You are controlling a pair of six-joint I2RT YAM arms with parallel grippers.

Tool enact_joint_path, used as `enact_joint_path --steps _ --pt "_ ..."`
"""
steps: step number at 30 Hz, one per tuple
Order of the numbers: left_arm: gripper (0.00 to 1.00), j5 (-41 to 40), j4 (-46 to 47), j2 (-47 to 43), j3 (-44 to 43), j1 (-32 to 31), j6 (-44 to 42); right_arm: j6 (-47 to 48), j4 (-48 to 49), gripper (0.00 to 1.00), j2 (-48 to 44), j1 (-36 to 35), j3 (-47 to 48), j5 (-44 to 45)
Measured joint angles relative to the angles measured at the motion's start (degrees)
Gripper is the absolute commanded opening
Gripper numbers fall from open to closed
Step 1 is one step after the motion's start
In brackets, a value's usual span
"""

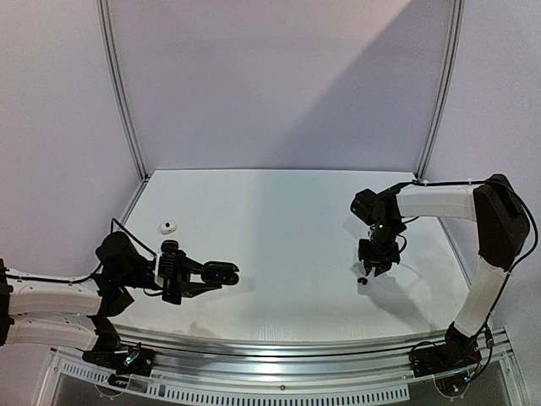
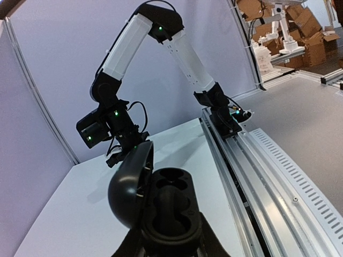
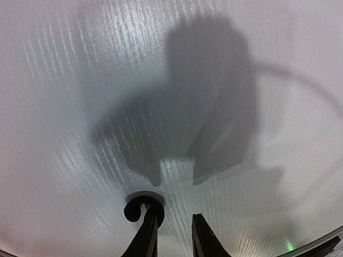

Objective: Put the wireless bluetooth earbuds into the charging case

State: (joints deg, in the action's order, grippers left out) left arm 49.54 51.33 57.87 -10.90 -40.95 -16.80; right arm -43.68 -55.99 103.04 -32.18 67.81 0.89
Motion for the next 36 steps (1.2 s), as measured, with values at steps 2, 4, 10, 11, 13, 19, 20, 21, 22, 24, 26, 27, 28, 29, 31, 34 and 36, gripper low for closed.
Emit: enact_joint_path --steps 2,4,10,11,13,19,20,21,22,24,26,27,28,29,31,34,36 --pt "0.00 0.3 0.0 0.0 0.3 0.0 -0.7 0.0 0.1 0.23 0.0 0.0 0.0 0.0" --pt "0.00 0.6 0.0 0.0 0.4 0.0 -1.2 0.0 0.2 0.23 0.0 0.0 0.0 0.0" --pt "0.00 1.0 0.0 0.0 0.4 0.0 -1.7 0.2 0.1 0.19 0.0 0.0 0.0 0.3" --pt "0.00 1.0 0.0 0.0 0.4 0.0 -1.8 0.3 0.1 0.19 0.0 0.0 0.0 0.6" --pt "0.00 1.1 0.0 0.0 0.4 0.0 -1.9 0.4 -0.2 0.18 0.0 0.0 0.3 1.5" --pt "0.00 1.9 0.0 0.0 0.4 0.0 -3.0 1.3 -0.7 0.17 0.0 0.0 2.4 3.6" --pt "0.00 2.3 0.0 0.0 0.4 0.0 -3.3 1.3 -0.8 0.17 0.1 0.0 2.4 3.7" --pt "0.00 2.5 0.0 0.0 0.5 0.0 -3.5 1.3 -1.0 0.17 0.1 0.0 2.4 3.8" --pt "0.00 2.7 0.0 -0.1 0.5 0.0 -3.8 1.3 -1.1 0.17 0.1 0.0 2.3 3.8" --pt "0.00 3.0 -0.1 -0.3 0.7 0.0 -4.4 1.2 -1.1 0.18 0.1 0.0 2.3 3.8" --pt "0.00 3.7 -0.2 -0.5 1.0 0.0 -5.1 1.0 -1.0 0.18 0.1 0.0 2.2 3.7" --pt "0.00 3.9 -0.2 -0.7 1.2 0.0 -5.5 0.8 -1.0 0.19 0.1 0.0 2.1 3.6" --pt "0.00 4.1 -0.2 -0.9 1.4 0.1 -6.0 0.6 -0.8 0.19 0.1 0.0 2.0 3.5" --pt "0.00 4.3 -0.2 -0.9 1.5 0.1 -6.2 0.4 -0.7 0.19 0.1 0.0 1.9 3.5" --pt "0.00 4.7 -0.2 -1.0 1.5 0.1 -6.6 0.2 -0.6 0.19 0.1 0.0 1.7 3.3" --pt "0.00 5.3 -0.2 -1.0 1.5 0.1 -7.0 0.2 -0.5 0.19 0.1 0.0 1.5 3.3" --pt "0.00 5.5 -0.2 -1.0 1.5 0.1 -6.9 0.2 -0.4 0.19 0.1 0.0 1.2 3.2"
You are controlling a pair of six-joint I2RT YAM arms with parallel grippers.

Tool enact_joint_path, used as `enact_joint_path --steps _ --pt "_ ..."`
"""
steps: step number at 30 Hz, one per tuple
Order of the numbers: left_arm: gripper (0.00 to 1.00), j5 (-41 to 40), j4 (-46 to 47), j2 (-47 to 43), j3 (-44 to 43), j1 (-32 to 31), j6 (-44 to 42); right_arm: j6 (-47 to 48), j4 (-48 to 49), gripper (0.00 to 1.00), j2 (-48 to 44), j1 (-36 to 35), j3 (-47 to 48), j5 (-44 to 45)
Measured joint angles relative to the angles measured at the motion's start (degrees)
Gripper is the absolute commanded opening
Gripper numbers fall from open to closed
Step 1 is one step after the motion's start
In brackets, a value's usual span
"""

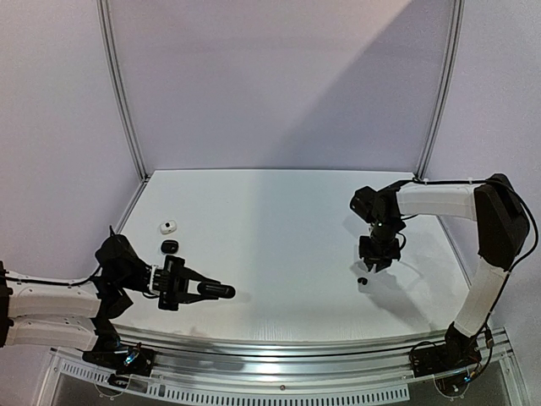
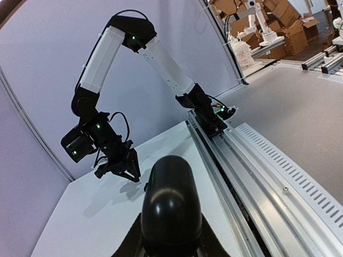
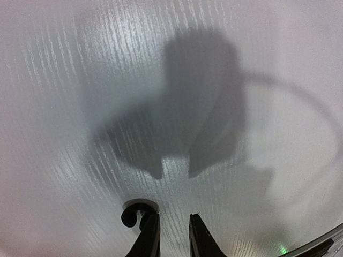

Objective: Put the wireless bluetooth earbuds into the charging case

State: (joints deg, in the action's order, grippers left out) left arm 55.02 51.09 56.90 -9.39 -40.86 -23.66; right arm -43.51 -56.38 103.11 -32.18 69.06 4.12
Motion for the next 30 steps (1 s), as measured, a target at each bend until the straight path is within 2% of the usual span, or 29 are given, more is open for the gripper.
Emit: enact_joint_path --steps 9,21,26,30 --pt "0.00 0.3 0.0 0.1 0.0 0.0 8.5 0.7 -0.3 0.25 -0.2 -1.5 1.9 -0.3" --pt "0.00 -0.2 -0.5 0.3 0.0 0.0 8.8 -0.5 0.3 0.31 -0.5 -1.8 0.5 -0.3" --pt "0.00 -0.2 -0.9 0.3 0.0 0.0 8.6 -1.6 3.3 0.30 -0.5 -1.6 -3.0 -3.1" --pt "0.00 -0.2 -0.9 0.3 0.0 0.0 8.4 -2.8 4.9 0.25 -0.5 -1.5 -4.7 -4.9"
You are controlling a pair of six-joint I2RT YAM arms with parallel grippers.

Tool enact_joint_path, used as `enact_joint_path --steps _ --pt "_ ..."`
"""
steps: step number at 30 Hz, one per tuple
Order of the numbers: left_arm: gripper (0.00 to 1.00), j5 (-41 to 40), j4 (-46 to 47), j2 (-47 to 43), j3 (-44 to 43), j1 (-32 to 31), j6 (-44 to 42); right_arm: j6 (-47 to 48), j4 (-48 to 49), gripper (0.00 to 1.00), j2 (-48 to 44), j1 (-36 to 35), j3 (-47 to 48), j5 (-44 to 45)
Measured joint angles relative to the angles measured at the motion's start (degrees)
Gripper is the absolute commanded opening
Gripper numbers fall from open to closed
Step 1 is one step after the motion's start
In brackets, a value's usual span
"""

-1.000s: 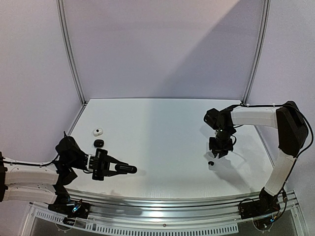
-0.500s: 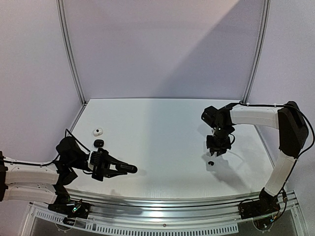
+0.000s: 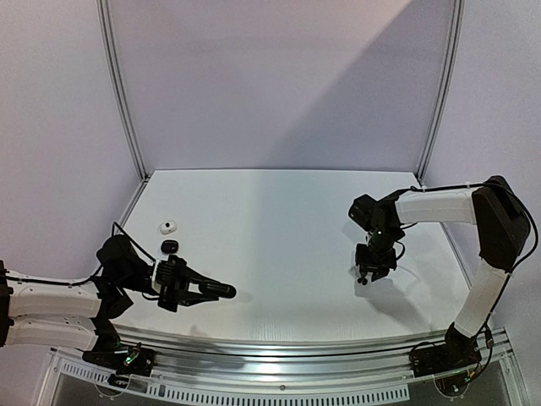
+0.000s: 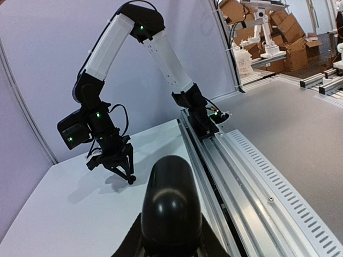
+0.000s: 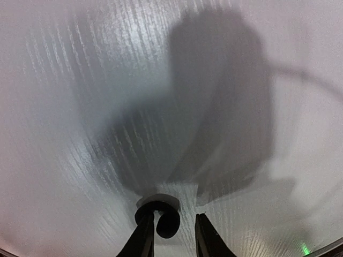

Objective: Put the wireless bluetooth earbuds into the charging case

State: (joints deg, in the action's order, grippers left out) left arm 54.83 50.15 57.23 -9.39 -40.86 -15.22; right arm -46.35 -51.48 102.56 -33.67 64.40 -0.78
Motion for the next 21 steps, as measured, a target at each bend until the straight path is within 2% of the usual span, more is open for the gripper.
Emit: enact_joint_path --steps 5,16,18,21 --pt "0.00 -0.1 -0.3 0.0 0.0 0.0 -0.2 -0.7 1.1 0.20 0.0 0.0 -0.2 -0.5" --pt "0.00 -0.2 -0.6 0.0 0.0 0.0 -0.8 -1.7 3.7 0.20 -0.1 0.5 -2.1 -2.6" --pt "0.00 -0.2 -0.8 0.0 0.0 0.0 -0.8 -2.2 4.3 0.17 -0.4 0.6 -2.7 -3.0" --pt "0.00 -0.2 -1.1 0.0 0.0 0.0 -0.8 -2.8 5.2 0.06 -0.6 0.7 -3.0 -3.8"
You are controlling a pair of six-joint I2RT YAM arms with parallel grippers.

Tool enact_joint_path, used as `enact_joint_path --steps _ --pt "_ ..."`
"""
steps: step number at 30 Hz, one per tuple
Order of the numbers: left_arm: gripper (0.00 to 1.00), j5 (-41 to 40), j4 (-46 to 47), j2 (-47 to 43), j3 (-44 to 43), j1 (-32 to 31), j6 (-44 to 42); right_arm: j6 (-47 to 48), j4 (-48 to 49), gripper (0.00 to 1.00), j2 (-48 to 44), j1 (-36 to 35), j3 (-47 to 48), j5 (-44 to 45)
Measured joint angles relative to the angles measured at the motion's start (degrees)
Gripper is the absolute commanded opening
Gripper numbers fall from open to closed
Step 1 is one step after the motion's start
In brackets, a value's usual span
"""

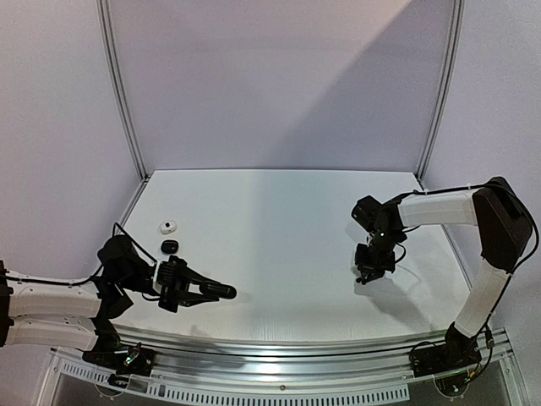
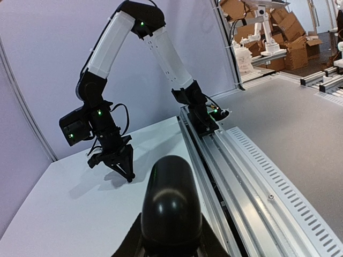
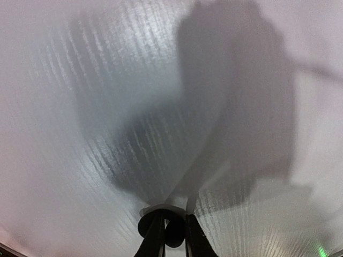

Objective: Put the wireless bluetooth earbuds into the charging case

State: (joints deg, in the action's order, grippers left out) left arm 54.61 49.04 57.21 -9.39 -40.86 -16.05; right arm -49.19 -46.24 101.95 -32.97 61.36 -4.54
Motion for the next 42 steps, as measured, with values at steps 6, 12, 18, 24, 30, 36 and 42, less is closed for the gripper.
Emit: enact_joint_path --steps 6,12,18,24,30,36,42 --pt "0.00 0.0 -0.3 0.0 0.0 0.0 0.0 0.2 -0.2 0.00 0.0 0.0 0.6 0.7" --pt "0.00 -0.2 -0.3 0.0 0.0 0.0 -0.2 2.1 -4.6 0.00 0.2 -0.2 2.3 3.2" --pt "0.00 -0.5 -0.3 0.0 -0.1 0.0 -0.3 3.5 -9.3 0.00 0.0 -0.4 4.5 6.4" --pt "0.00 -1.0 -0.3 0.0 -0.1 0.0 -0.3 4.0 -10.3 0.00 -0.7 -0.4 4.7 6.8" --pt "0.00 -1.0 -0.4 0.0 -0.1 0.0 -0.4 4.0 -15.7 0.00 -0.9 -0.4 7.7 12.3" --pt "0.00 -1.0 -0.4 0.0 -0.1 0.0 -0.5 2.8 -25.3 0.00 1.8 -0.5 11.2 23.5" --pt "0.00 -1.0 -0.5 0.0 -0.1 0.0 -0.6 1.6 -29.6 0.00 9.4 -2.3 16.0 32.9"
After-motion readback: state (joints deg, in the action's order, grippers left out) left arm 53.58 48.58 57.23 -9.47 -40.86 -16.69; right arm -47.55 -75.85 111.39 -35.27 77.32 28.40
